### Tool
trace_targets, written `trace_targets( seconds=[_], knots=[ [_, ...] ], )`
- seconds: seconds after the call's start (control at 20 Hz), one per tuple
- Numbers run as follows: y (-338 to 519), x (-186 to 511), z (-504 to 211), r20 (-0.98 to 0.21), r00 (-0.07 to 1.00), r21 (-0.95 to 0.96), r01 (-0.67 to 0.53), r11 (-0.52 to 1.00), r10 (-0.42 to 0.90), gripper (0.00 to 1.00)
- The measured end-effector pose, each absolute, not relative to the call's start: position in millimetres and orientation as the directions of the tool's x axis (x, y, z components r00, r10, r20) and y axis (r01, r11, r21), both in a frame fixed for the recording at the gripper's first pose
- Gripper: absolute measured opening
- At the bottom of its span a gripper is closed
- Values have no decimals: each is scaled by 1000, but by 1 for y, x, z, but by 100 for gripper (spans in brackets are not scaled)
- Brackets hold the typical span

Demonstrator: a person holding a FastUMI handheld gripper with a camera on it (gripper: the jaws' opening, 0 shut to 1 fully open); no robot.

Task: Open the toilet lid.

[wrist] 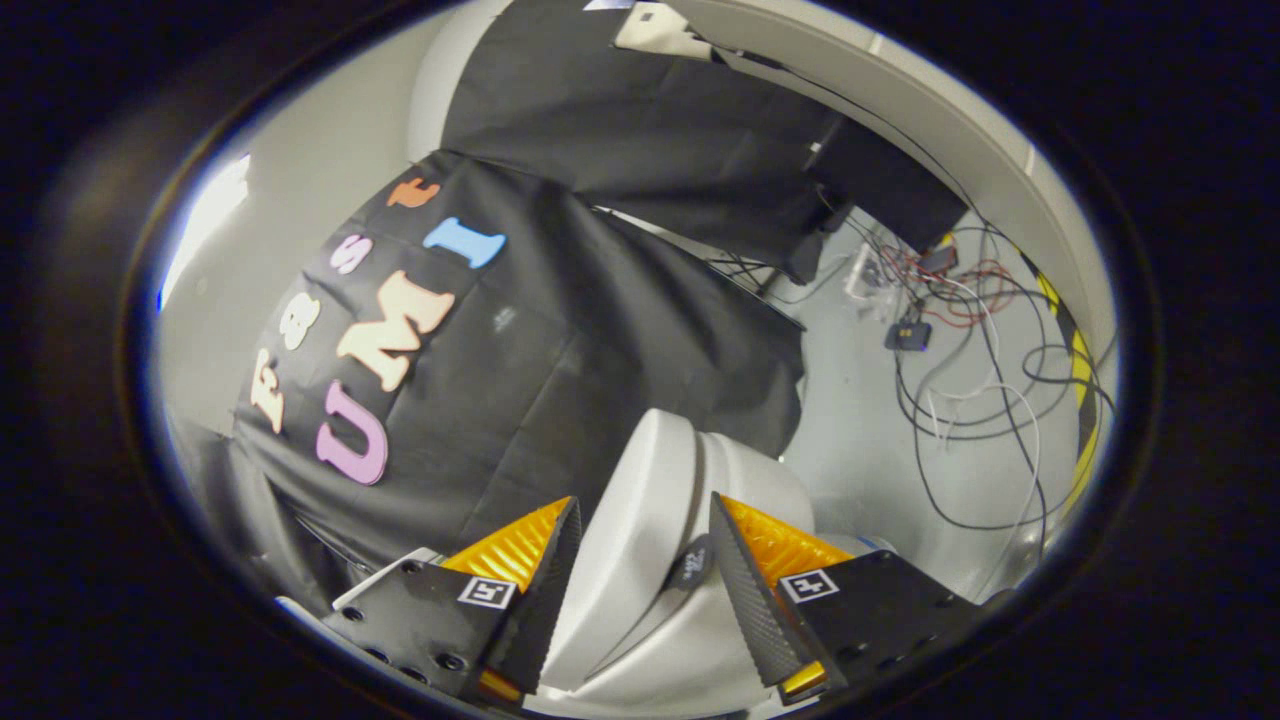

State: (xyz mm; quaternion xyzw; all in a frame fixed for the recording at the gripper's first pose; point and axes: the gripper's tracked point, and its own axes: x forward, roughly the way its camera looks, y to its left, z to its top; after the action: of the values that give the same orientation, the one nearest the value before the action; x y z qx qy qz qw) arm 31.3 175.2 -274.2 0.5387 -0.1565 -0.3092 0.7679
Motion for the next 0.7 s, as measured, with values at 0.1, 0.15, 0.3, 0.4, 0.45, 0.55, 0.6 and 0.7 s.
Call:
trace_targets(
  seconds=[0.1, 0.15, 0.3, 0.4, 0.45, 0.55, 0.6, 0.7],
  knots=[
    [175, 37, -285, -114, 752, 938, 296, 179, -649, 80],
    [176, 40, -290, -128, 750, 943, 295, 156, -649, 80],
    [180, 48, -302, -151, 750, 955, 279, 101, -644, 81],
    [184, 55, -312, -175, 761, 958, 277, 70, -624, 79],
    [185, 60, -319, -198, 766, 958, 282, 44, -612, 77],
    [192, 65, -325, -201, 795, 965, 263, 26, -572, 73],
    [195, 65, -326, -191, 803, 968, 251, 29, -565, 71],
    [196, 67, -330, -200, 814, 967, 255, 25, -545, 67]
  ],
)
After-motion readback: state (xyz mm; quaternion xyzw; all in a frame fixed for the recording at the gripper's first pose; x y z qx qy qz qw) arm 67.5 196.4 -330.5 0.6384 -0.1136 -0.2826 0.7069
